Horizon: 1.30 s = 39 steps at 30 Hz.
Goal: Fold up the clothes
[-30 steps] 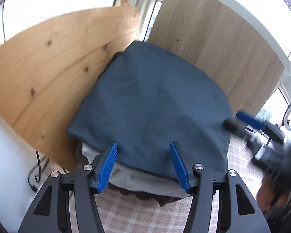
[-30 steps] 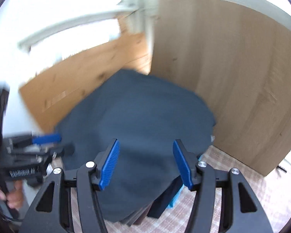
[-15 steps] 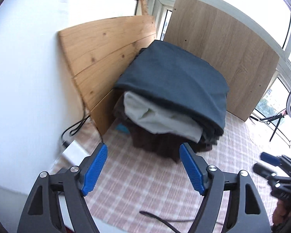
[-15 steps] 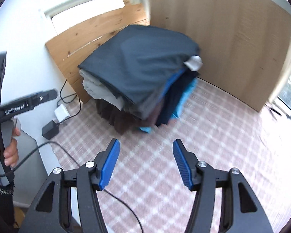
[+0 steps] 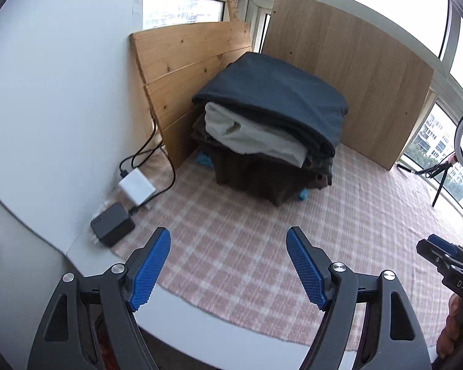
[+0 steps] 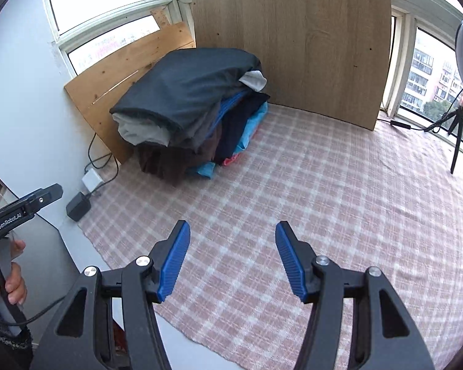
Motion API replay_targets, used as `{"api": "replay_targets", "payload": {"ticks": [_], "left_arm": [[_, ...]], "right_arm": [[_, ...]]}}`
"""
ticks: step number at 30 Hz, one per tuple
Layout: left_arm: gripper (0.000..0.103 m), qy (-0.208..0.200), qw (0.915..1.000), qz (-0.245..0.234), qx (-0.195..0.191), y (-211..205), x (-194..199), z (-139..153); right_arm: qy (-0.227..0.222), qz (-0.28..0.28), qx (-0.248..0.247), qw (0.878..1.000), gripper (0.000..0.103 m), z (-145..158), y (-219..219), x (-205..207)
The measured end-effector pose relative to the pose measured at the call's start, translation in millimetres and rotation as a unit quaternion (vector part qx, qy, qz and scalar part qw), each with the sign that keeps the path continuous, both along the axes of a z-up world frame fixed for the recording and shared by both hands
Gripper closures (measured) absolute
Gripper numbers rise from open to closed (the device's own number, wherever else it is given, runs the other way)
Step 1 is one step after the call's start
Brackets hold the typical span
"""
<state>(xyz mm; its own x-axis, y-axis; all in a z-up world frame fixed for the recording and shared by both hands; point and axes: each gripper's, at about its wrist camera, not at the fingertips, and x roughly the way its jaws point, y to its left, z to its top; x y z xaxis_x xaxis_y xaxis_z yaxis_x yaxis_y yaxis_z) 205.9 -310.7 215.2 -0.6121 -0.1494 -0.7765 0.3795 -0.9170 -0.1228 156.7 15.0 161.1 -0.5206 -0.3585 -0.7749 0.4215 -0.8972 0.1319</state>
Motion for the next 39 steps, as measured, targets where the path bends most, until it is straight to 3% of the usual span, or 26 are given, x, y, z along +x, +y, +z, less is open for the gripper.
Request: {"api": "replay_targets", "payload": {"ticks": [7,11,21,39], "left_arm": [[0.027,-0.026,0.9995,0.016,-0.005,18,20,-16],[0.027,-0.019,0.9997,0.018,0.0,29,28,-15],[0.027,-0.019,0.9997,-0.003,0.012,57,30,-13],[0.026,-0.014,0.9995,0.004,0.026,61,25,-11]], "right_arm": [[-0.002,0.008,0.025,1.0,0.046,-15,2,9],[0.002,0.011,0.033,0.999,0.046,-15,8,11],[-0.013,0.007,0.026,1.0,0.046,-24,32,14],[-0.032,-0.016,0.011,0.999,0.046,-33,53,8]]}}
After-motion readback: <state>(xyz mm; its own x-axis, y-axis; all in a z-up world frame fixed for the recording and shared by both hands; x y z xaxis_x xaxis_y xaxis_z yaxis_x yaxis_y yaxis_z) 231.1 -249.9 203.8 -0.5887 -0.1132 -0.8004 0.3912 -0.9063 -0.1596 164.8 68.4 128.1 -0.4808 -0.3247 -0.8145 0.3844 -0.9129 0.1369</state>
